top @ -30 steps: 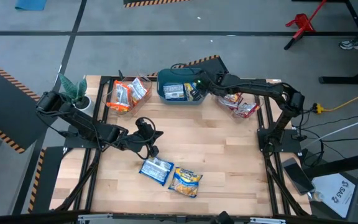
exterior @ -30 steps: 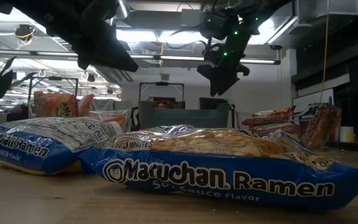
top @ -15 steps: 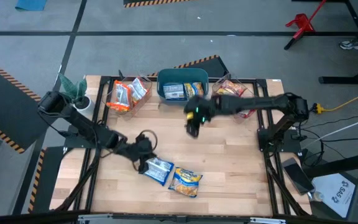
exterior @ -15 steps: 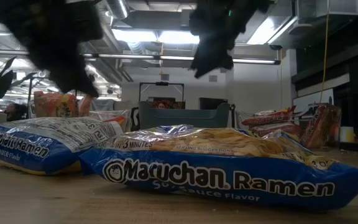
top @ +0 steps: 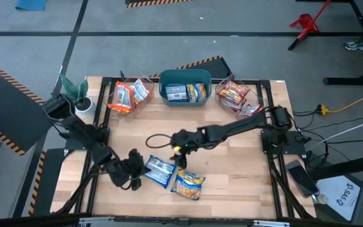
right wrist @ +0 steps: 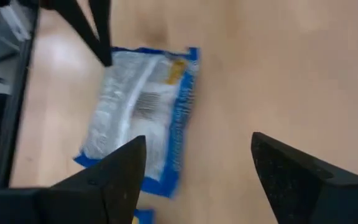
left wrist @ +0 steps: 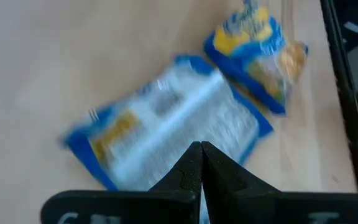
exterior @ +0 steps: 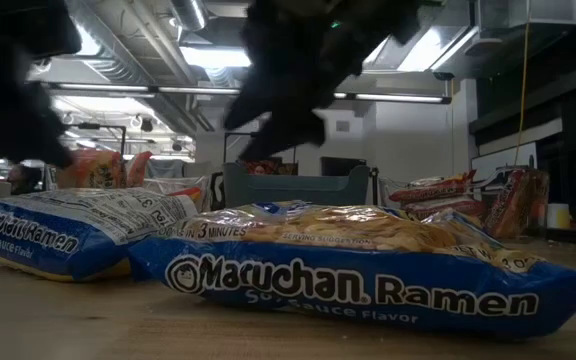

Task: Sort Maruchan noodles
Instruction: Put the blue noodle pack into the blue bin

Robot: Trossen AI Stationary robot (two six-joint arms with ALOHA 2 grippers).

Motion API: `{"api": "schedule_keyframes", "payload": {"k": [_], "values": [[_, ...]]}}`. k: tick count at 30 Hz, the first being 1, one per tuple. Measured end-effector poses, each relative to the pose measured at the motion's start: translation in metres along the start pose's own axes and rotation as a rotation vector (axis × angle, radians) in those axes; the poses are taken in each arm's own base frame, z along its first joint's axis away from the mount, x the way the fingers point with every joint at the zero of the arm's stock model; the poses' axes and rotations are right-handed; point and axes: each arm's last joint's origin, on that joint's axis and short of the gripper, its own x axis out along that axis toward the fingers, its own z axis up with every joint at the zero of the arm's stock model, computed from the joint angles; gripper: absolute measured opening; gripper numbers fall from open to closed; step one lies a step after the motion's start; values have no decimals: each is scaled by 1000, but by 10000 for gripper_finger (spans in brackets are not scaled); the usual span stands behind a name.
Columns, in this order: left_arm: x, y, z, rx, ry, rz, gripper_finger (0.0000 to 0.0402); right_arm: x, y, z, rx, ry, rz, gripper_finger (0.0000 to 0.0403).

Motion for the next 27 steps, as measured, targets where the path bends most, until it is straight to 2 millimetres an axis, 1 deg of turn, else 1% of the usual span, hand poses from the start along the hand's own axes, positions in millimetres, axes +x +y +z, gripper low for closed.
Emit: {"api": "schedule_keyframes", "payload": {"k": [3,5,8,14,18,24,27], "values": [[-5,-6,-14,-44,26,-24,0,20,-3,-7,22,14,46,279],[-5,-9,-24,-68,43,-21,0,29,-4,-8,39,4,76,280],[0,-8,-37,-92,56,10,0,35,-5,-9,40,-10,91,280],[19,-1,-54,-164,50,97,0,35,-6,-10,38,0,86,280],[27,-1,-60,-192,37,102,0,35,-6,-10,40,2,86,280],[30,0,-61,-191,35,110,0,35,-7,-7,91,-16,99,280],[32,2,-59,-200,37,115,0,43,-12,-7,125,-27,136,280]]}}
